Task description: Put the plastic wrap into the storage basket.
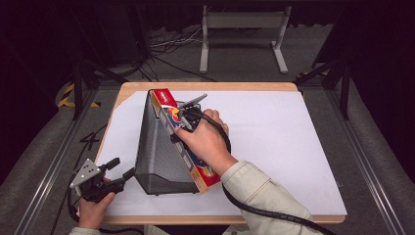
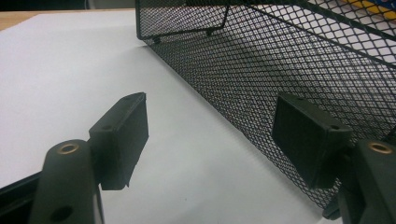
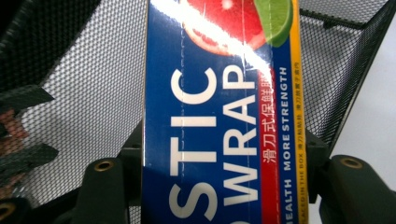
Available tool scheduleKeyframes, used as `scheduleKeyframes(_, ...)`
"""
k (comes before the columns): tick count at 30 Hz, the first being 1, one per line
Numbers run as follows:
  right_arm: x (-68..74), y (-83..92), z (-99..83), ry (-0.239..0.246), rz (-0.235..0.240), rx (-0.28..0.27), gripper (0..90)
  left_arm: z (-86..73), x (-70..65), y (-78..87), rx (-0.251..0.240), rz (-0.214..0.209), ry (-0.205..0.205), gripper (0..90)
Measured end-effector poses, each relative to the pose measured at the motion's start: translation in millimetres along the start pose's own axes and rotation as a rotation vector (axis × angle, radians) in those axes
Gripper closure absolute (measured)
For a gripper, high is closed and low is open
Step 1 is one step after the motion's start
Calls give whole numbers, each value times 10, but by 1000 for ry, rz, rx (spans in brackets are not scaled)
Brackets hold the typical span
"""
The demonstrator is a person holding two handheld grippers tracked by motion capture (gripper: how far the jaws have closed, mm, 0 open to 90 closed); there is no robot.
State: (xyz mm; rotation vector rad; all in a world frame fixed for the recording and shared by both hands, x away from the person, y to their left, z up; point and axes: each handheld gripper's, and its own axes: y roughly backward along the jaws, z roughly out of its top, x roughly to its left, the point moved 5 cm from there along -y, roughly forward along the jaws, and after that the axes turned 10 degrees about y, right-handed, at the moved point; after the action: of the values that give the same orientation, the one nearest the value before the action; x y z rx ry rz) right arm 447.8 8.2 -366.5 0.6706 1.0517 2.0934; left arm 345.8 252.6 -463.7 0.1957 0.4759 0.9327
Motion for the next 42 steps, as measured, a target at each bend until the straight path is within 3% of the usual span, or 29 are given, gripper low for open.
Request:
scheduleKeyframes(27,-19,-383,-22,-8,-47,208,398,1,19,21,-8,-4,5,279)
scheduleKeyframes(42,-45,-408,-25,16,-39,221,374,3,16,12,-9,-4,9,279)
